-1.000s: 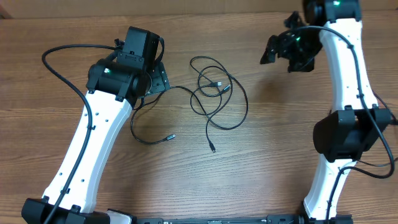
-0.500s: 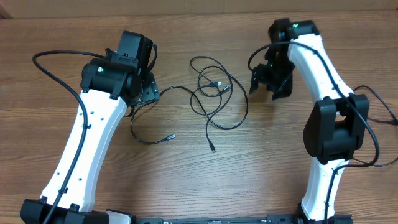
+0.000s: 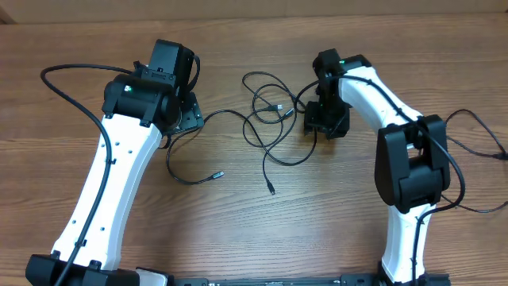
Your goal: Untangle cables
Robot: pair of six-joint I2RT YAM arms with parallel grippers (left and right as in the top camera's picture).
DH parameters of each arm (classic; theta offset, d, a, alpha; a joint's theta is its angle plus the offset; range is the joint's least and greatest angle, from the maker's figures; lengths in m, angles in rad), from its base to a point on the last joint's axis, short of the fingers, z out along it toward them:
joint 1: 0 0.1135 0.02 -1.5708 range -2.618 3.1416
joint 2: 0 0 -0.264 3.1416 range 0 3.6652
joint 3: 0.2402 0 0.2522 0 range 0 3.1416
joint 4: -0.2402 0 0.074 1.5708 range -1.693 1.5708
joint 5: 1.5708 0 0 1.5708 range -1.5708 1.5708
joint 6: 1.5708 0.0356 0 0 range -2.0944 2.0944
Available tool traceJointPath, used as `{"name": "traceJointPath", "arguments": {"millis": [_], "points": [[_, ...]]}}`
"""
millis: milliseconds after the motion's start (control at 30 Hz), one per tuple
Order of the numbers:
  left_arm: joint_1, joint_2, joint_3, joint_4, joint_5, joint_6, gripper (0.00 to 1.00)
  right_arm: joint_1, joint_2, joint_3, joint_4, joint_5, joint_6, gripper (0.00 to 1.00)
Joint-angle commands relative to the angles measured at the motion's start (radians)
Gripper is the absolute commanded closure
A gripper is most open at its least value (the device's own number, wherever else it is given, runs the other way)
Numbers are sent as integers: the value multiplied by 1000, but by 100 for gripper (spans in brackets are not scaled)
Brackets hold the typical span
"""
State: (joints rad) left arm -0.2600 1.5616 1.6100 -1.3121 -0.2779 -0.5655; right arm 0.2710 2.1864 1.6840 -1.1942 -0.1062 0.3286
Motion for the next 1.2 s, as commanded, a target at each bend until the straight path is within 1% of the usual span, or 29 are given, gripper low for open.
{"name": "traceJointPath", "arguments": {"millis": [0,200,233,267,300,333,367,400,433,500,633,800,900,967,1067,1167], "points": [[4,-11,8,3,-18,13,15,15,8,-40,32,87,68,45],[4,-11,8,4,-18,13,15,23,8,-114,103,79,72,46],[4,-11,8,4,-18,13,15,23,8,-121,109,72,72,50],[4,-11,8,3,-18,13,15,23,8,-124,112,57,72,54],[4,-11,8,3,-18,13,15,23,8,-124,113,43,71,61],[4,-11,8,4,-18,13,15,23,8,-123,114,26,71,68],[4,-11,8,4,-18,13,15,23,8,-122,113,13,71,78],[4,-11,8,5,-18,13,15,23,7,-119,112,-7,71,84],[4,-11,8,5,-18,13,15,23,7,-117,113,-26,71,90],[4,-11,8,6,-18,13,15,23,4,-109,109,-55,68,96],[4,-11,8,6,-18,13,15,21,-12,-39,51,-65,55,96],[4,-11,8,9,-18,12,15,21,-52,158,-76,-100,-27,96],[4,-11,8,15,-17,12,15,21,-75,356,-175,-101,-27,96],[4,-11,8,16,-18,12,15,21,-82,468,-212,-101,-33,96],[4,-11,8,16,-17,12,14,21,-89,649,-246,-101,-69,96],[4,-11,8,19,-17,12,14,20,-89,803,-251,-100,-68,96]]}}
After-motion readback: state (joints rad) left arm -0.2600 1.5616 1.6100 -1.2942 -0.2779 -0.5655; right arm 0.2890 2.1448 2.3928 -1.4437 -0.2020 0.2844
